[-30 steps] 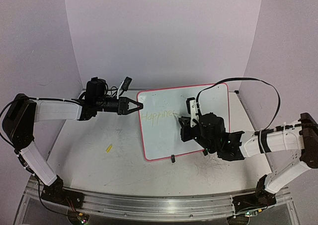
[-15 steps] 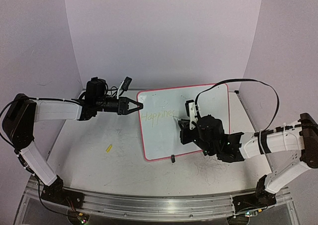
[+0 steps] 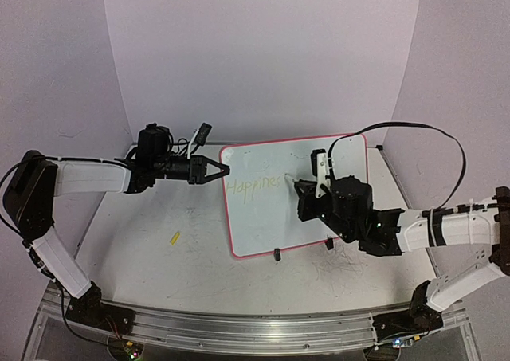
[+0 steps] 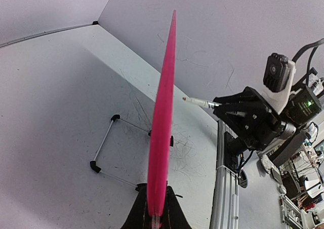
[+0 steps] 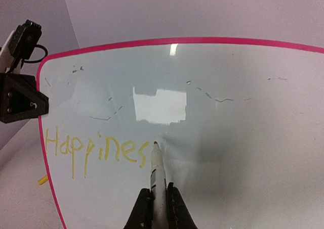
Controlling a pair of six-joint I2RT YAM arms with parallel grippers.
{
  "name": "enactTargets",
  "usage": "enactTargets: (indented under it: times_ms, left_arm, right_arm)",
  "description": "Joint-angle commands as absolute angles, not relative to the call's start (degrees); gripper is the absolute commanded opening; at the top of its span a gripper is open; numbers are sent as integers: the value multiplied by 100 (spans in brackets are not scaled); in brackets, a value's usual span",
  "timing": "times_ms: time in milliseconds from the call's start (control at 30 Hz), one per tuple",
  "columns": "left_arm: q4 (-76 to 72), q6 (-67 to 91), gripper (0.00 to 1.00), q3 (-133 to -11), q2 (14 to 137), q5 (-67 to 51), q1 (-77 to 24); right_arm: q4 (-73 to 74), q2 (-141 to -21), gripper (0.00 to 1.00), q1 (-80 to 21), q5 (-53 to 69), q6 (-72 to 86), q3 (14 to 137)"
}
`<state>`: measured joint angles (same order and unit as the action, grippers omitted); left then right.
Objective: Write a sentence on the whiteboard
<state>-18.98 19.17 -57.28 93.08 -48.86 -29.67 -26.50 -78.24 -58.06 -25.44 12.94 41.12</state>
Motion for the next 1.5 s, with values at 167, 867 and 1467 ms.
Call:
enactTargets:
  times_ms: [167, 867, 1467]
  left_arm:
    - [-1669, 1767, 0, -5781, 9092, -4699, -2977]
    - [-1663, 1767, 0, -5796, 9101, -4742, -2980]
    - [-1662, 1767, 0, -5797, 9103, -4746, -2979]
  right_arm:
    - [-2982, -7969, 0, -5651, -2397, 1110, 4242]
    - [-3057, -8237, 0, -5598, -2466, 1053, 4286]
    - [-2732, -8139, 0, -5757, -2625, 1253, 4088]
